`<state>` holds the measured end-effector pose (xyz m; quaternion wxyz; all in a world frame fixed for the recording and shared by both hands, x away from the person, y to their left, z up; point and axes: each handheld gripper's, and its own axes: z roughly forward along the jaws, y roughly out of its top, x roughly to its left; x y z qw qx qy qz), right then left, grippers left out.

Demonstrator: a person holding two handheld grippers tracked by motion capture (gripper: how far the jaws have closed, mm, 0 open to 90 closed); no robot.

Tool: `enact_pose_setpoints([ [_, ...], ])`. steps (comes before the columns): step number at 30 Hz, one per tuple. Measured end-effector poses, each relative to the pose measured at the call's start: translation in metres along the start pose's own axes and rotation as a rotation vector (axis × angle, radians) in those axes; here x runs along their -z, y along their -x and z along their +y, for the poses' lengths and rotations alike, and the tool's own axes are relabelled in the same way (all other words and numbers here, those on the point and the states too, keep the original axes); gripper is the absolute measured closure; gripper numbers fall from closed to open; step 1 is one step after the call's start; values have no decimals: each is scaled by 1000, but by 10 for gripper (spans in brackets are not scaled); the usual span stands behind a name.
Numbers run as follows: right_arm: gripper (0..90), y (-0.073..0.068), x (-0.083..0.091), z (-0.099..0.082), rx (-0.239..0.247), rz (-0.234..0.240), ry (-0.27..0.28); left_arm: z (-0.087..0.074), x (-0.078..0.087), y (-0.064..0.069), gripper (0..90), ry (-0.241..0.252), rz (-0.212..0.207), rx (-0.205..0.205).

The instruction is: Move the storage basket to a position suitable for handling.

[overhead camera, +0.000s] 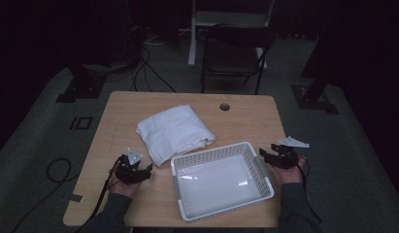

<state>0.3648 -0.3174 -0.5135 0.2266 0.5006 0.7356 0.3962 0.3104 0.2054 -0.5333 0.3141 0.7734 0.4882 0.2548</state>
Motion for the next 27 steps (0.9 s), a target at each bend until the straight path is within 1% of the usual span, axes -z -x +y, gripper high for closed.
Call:
enact_pose_setpoints([
  [3, 381, -5, 10, 5, 9, 9, 23, 3, 5, 10, 314, 24, -25, -22],
  [6, 382, -10, 19, 9, 16, 16, 40, 6, 8, 21, 315, 34, -46, -51],
  [7, 381, -12, 22, 10, 25, 19, 46, 7, 9, 24, 314, 36, -54, -59],
  [10, 396, -18, 30, 14, 39, 25, 48, 10, 11, 33, 314, 43, -74, -80],
  [13, 413, -24, 36, 17, 60, 48, 53, 12, 11, 39, 314, 47, -86, -97],
  [14, 417, -28, 39, 18, 75, 57, 51, 12, 12, 41, 314, 47, -90, -98],
  [16, 425, -35, 41, 18, 98, 67, 39, 13, 13, 43, 314, 44, -93, -107],
  [19, 438, -43, 41, 14, 121, 88, 10, 13, 15, 46, 314, 48, -104, -109],
  [23, 456, -51, 39, 4, 153, 106, -48, 13, 18, 49, 314, 48, -126, -113],
  [27, 491, -55, 33, -1, 161, 122, -84, 12, 18, 55, 314, 46, -149, -118],
])
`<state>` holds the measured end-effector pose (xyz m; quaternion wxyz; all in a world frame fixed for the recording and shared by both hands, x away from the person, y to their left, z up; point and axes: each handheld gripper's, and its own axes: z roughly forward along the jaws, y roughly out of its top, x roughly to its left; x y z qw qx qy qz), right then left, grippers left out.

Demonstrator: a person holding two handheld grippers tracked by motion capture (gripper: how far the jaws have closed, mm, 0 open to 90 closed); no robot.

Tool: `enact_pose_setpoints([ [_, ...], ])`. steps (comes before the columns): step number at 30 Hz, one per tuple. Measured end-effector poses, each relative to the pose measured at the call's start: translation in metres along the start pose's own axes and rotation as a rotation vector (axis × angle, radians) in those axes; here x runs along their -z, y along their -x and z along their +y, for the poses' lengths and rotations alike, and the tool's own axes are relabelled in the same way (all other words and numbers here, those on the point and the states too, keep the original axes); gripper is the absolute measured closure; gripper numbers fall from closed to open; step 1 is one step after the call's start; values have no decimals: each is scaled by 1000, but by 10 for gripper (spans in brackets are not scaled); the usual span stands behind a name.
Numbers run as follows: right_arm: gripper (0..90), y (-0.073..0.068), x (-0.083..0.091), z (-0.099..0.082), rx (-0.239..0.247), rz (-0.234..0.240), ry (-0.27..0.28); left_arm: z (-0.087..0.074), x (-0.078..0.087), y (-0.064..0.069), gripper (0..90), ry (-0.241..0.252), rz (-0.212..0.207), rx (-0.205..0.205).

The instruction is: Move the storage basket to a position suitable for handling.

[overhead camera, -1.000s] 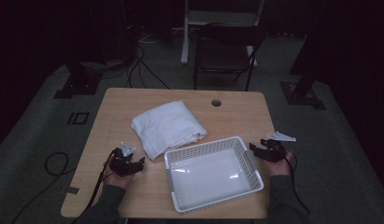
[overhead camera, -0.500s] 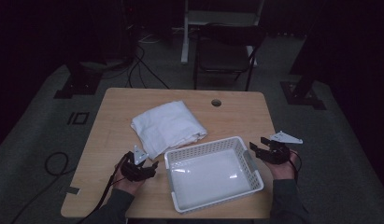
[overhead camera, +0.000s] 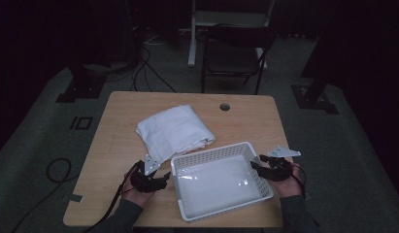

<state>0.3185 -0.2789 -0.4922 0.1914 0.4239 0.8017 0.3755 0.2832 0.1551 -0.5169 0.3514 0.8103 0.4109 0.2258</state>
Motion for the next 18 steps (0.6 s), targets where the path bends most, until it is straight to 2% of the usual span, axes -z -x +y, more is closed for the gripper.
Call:
enact_pose_setpoints([
  [5, 548, 2, -5, 1, -17, -1, -26, 2, -5, 6, 320, -12, -28, -10],
  [11, 659, 4, -7, 2, -26, 3, -45, 5, -12, 12, 329, -27, -32, -26],
  [15, 690, 5, -7, 4, -29, -26, -54, 7, -15, 13, 330, -29, -40, -27],
  [18, 719, 6, -7, 5, -34, -61, -56, 8, -18, 13, 330, -41, -28, -34],
])
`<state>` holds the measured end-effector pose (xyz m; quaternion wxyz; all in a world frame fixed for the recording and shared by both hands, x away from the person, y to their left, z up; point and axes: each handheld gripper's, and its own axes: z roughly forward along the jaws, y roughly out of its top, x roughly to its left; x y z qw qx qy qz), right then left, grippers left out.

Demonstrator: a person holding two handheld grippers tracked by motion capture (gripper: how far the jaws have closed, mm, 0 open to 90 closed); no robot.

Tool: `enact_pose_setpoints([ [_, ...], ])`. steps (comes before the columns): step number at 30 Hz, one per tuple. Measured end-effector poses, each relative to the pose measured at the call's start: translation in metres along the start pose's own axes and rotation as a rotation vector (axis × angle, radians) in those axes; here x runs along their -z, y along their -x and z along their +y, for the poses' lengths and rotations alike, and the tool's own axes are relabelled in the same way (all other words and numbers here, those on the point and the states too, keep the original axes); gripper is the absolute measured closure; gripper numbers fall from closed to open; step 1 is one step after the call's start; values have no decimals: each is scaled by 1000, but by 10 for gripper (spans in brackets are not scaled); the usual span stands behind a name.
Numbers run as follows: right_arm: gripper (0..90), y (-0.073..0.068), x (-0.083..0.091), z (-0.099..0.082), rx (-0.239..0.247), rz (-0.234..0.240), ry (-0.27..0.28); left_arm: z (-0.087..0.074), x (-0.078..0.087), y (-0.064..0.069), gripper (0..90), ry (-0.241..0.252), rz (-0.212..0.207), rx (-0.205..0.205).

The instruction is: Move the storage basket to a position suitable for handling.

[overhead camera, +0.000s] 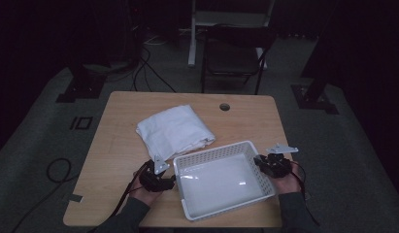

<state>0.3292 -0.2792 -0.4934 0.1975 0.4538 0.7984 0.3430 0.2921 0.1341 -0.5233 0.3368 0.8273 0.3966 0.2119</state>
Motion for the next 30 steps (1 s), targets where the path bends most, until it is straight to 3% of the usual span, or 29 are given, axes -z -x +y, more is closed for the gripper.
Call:
enact_pose_setpoints([
  [3, 748, 4, 0, 0, -3, -36, -2, 0, -2, -2, 332, -8, 18, -4],
  [5, 749, 7, 0, 0, -13, -30, 0, 0, -4, -5, 333, -13, 30, -5],
  [17, 749, 32, 2, -1, -58, -104, -10, 12, -17, -26, 336, -20, 143, -22],
  [30, 749, 67, 9, -7, -138, -167, -6, 29, -43, -33, 405, -36, 185, -43],
])
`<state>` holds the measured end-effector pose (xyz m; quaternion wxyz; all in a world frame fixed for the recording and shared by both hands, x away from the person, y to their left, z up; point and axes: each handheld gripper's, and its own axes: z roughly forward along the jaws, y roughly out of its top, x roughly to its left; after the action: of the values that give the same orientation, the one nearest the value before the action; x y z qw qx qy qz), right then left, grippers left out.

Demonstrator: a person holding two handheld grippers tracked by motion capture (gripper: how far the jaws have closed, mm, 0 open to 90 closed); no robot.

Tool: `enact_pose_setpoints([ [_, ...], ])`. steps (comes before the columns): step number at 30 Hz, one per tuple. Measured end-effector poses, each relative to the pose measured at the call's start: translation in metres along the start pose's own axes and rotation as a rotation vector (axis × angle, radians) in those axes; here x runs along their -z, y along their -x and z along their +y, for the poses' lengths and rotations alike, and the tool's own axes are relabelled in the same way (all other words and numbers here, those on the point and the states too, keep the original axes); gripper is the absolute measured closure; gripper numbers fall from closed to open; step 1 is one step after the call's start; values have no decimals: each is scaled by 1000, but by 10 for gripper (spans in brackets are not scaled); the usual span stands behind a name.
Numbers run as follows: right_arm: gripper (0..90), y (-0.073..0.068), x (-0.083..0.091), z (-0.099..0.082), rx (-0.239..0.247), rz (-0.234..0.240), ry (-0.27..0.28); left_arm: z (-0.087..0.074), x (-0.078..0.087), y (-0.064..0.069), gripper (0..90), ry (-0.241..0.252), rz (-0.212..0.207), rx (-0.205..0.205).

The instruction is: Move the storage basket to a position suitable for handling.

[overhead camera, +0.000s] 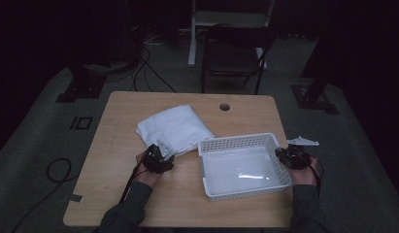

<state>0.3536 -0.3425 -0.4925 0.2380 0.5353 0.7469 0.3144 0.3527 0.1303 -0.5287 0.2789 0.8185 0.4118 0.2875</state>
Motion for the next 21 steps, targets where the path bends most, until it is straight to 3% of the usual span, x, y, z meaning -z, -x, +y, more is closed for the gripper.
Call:
enact_pose_setpoints([
  [3, 749, 6, 1, -1, -17, -13, -2, 1, -9, -1, 447, -20, 6, -18],
  [7, 749, 11, 0, -1, -30, -21, 0, 0, -19, -1, 604, -57, 12, -37],
  [12, 750, 15, -1, 0, -42, -31, -1, 1, -19, -4, 834, -65, 1, -51],
  [17, 750, 17, -2, 2, -47, -30, -4, -5, -12, -13, 866, -66, -18, -75],
  [21, 751, 19, -2, 3, -46, -24, -6, -18, -3, -27, 866, -84, -2, -59],
])
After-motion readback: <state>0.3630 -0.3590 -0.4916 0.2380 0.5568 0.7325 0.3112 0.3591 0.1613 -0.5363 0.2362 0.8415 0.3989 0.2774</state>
